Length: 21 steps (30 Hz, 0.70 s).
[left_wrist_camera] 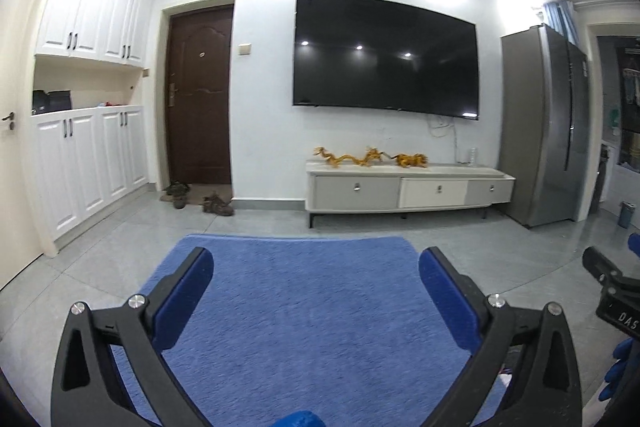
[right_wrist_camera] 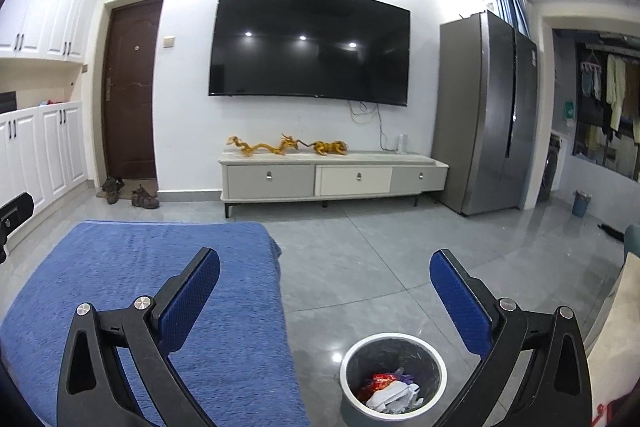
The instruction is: Collect trash
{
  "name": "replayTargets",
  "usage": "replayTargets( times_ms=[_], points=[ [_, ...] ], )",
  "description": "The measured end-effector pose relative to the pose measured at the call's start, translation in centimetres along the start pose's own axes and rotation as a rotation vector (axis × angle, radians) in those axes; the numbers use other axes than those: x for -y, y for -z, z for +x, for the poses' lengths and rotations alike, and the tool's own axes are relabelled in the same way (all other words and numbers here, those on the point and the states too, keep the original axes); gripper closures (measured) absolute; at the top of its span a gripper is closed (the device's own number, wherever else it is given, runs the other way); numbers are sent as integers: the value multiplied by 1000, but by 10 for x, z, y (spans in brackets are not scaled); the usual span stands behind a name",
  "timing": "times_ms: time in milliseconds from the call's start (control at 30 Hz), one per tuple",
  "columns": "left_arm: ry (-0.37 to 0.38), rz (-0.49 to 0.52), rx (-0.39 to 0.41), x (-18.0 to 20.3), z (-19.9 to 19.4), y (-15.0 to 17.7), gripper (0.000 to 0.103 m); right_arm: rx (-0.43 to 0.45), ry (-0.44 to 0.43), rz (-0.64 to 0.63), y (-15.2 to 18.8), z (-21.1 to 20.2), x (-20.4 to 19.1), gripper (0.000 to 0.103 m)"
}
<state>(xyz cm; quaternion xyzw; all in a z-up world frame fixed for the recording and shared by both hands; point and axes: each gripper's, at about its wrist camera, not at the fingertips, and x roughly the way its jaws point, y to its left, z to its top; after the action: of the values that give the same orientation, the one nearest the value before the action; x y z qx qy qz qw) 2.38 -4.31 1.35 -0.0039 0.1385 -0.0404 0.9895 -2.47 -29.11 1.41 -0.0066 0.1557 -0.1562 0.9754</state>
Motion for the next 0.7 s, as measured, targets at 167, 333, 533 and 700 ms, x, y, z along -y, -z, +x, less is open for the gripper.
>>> replayTargets(
  times_ms=[167,333,533,700],
  points=[
    [-19,-17,8,-16,-5,4,0,11,-10,-31,-2,-8,-16,0],
    [-47,-16,30,-19,-12,7,0,14,-15,-48,-2,-9,-24,0],
    [-42,-13,29,-18,-11,9,0,19,-19,-47,0,-10,-23,0],
    [-41,-4,28,-18,-7,9,0,19,-15,-40,3,-8,-22,0]
  ],
)
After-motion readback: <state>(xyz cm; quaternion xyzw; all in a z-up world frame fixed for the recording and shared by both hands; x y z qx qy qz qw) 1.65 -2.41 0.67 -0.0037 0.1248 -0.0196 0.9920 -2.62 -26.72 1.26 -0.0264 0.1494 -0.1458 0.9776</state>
